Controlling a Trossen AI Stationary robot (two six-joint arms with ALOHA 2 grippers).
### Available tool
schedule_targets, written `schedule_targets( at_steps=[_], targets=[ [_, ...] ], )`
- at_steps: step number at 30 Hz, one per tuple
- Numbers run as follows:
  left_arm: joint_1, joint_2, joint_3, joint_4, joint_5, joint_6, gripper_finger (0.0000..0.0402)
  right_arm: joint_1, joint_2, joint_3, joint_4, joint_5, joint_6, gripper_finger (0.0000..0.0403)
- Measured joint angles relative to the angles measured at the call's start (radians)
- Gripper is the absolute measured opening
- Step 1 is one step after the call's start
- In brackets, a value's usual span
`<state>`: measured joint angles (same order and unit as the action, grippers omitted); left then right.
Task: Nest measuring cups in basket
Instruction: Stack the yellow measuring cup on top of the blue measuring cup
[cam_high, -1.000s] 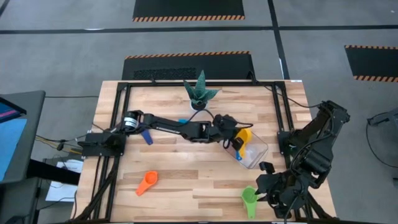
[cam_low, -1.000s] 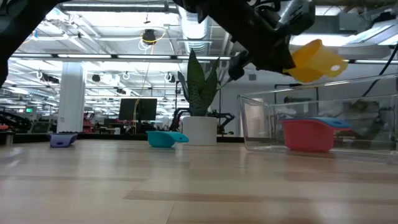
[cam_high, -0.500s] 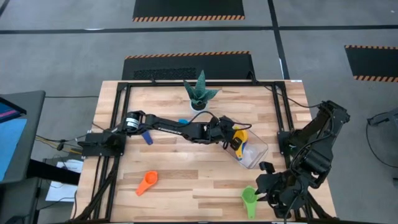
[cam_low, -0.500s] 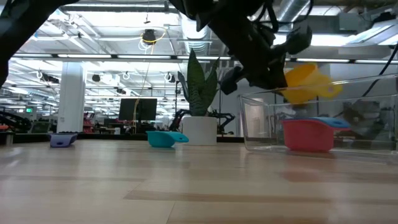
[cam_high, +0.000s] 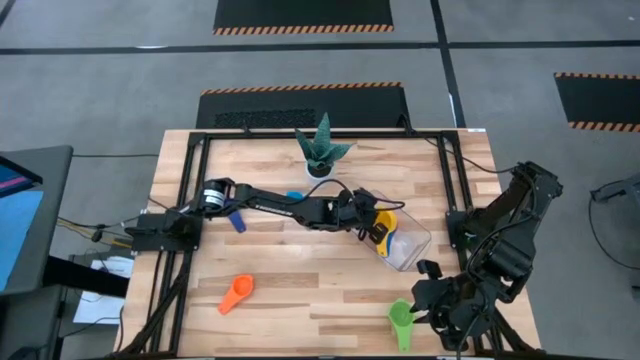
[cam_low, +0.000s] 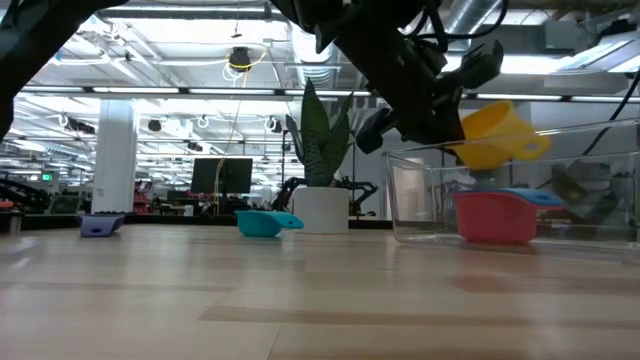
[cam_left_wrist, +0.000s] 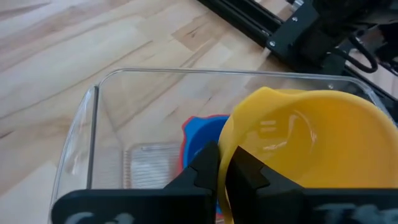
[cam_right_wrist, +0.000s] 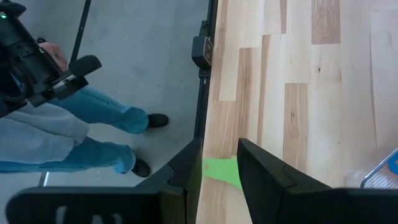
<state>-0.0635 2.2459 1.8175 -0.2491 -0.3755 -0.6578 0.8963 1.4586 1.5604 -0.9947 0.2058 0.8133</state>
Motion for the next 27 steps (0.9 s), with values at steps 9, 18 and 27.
schedule_targets(
  at_steps=[9,18,27],
  targets=[
    [0.001,0.000,0.000,0.005,0.000,0.003,0.0009,0.000,0.000,0.000,0.000,-0.001,-0.001,0.0127],
    [0.015,0.000,0.000,0.031,0.069,0.018,0.0009,0.000,0.000,0.000,0.000,-0.003,-0.001,0.0127],
    [0.032,0.000,0.000,0.031,0.146,0.010,0.0010,0.000,0.000,0.000,0.000,-0.003,-0.002,0.0127]
  ],
)
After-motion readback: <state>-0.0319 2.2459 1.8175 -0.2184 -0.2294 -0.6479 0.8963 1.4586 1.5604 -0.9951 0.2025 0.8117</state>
